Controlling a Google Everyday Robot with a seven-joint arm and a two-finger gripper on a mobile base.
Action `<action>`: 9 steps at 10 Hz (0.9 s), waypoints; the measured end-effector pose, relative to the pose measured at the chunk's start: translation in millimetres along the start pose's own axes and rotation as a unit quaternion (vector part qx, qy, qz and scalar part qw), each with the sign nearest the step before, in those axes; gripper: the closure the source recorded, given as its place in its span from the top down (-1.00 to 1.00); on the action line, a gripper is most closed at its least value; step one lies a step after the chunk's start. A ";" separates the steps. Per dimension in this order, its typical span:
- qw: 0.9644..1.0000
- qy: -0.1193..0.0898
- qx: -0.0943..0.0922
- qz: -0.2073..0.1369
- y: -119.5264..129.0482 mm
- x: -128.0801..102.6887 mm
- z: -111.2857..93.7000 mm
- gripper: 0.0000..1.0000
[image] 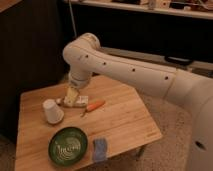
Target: Place the pepper in the ceramic bowl
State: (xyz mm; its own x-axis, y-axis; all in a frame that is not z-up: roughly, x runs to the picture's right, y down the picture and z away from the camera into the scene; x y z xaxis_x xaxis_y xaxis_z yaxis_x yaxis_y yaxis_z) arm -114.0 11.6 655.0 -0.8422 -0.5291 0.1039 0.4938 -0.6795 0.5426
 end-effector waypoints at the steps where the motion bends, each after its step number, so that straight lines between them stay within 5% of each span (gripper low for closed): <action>1: 1.000 0.000 -0.003 0.003 0.7 -4.3 -2.3 0.60; 6: 1.000 0.010 -0.018 -0.017 19.1 -20.0 2.3 0.60; 9: 0.998 0.023 -0.021 -0.059 90.3 -74.8 8.3 0.60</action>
State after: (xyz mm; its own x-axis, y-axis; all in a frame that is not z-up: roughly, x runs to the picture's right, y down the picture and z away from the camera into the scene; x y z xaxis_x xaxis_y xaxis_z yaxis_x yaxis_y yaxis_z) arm -8.2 -6.0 703.2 -0.8851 -0.4655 0.0022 0.4005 -0.7592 0.5130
